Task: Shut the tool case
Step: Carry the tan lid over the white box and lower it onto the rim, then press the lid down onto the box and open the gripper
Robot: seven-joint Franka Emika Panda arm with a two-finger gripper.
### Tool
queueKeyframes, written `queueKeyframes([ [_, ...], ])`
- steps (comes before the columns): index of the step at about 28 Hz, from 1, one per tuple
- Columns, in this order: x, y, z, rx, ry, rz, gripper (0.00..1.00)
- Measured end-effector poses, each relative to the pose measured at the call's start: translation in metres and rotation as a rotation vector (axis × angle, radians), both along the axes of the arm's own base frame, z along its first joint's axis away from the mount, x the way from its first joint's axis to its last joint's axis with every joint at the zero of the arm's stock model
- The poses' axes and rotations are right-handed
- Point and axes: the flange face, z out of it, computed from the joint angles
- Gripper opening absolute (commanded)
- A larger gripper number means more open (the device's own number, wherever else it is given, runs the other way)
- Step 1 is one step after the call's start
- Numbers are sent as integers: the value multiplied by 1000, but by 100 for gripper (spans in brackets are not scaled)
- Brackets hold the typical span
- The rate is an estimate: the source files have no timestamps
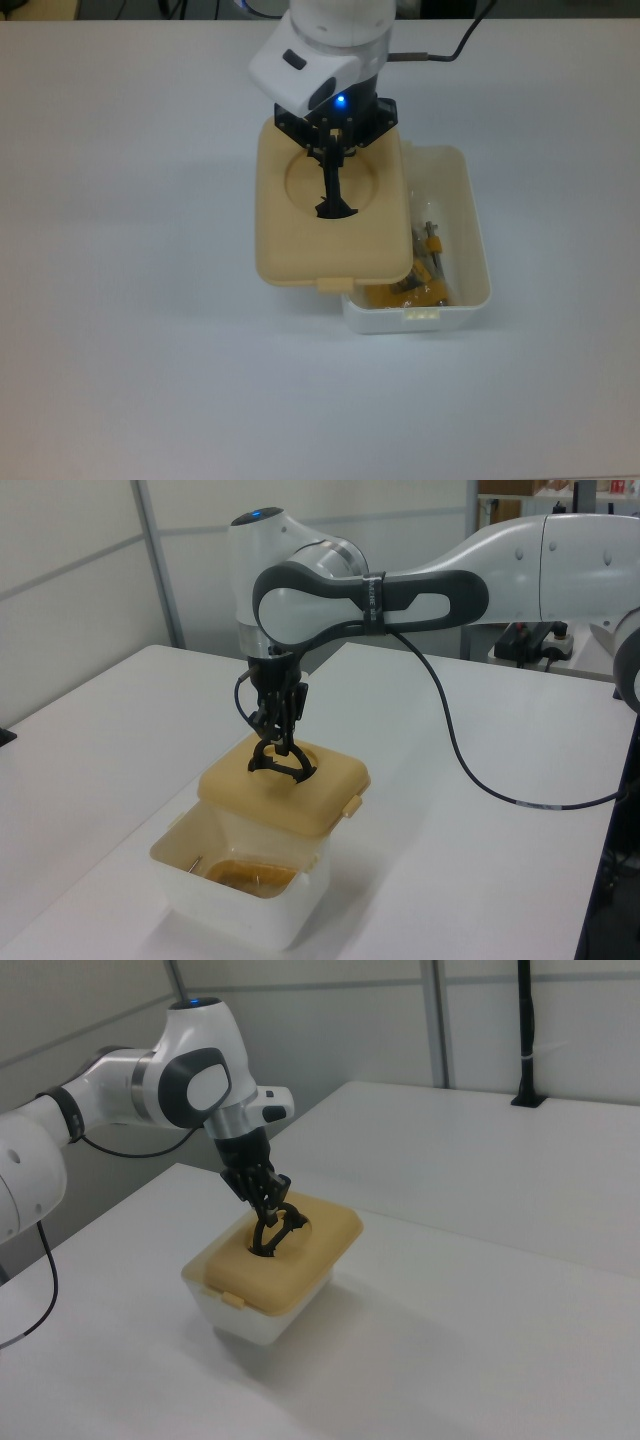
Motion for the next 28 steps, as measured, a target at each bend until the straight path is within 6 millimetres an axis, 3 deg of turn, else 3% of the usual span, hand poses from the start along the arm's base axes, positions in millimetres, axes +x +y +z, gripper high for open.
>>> queueKeyframes([
  [13, -8, 42, -2, 2, -4, 38, 0],
  [28, -3, 74, -24, -22, -32, 35, 0],
])
